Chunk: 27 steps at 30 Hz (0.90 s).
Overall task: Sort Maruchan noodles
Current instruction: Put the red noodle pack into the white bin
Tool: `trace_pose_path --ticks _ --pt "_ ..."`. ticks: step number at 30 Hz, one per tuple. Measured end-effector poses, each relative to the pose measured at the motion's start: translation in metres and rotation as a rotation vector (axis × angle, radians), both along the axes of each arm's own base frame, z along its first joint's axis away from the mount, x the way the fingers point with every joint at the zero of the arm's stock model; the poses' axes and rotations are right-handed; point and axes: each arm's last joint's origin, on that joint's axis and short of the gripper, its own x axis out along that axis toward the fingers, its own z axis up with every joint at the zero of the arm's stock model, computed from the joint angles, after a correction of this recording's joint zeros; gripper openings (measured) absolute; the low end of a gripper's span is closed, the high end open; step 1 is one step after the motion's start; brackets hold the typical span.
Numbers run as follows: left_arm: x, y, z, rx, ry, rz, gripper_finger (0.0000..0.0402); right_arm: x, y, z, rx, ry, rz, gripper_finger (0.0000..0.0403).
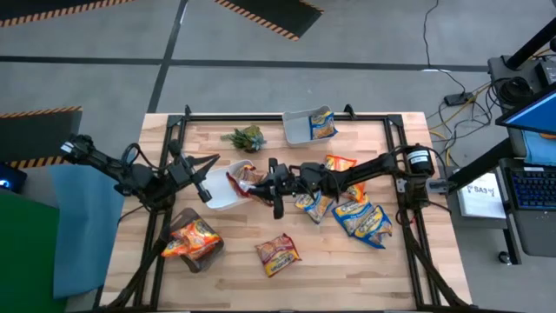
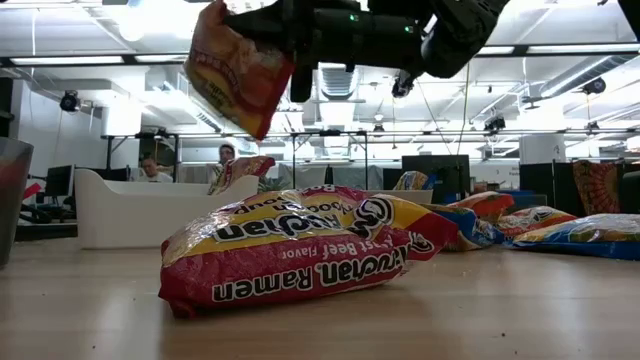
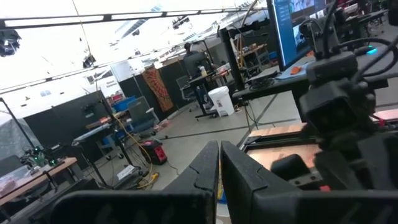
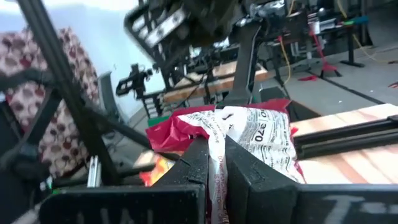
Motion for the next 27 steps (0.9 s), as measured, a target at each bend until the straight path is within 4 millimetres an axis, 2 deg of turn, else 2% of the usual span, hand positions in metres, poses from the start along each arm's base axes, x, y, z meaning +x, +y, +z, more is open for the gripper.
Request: trace_pose_path --ticks 7,11,16,21,27 --pt "0.000 0.000 0.001 -0.003 -0.006 0.000 0.0000 0.008 -0.008 0.019 0.036 -0.038 -0.073 0.0013" --pt "0.000 0.000 0.001 -0.003 -0.007 0.000 0.0000 0.015 -0.011 0.019 0.038 -0.025 -0.143 0.0013" --pt "0.000 0.000 0.001 -0.008 -0.016 0.000 0.0000 0.033 -0.012 0.008 0.074 -0.015 -0.156 0.0013" --pt "0.000 0.000 0.002 -0.009 -0.017 0.000 0.0000 0.062 -0.012 -0.019 0.132 0.019 -0.161 0.0013" --pt "0.000 0.000 0.001 -0.010 -0.018 0.000 0.0000 0.089 -0.025 -0.041 0.229 0.097 -0.185 0.0013"
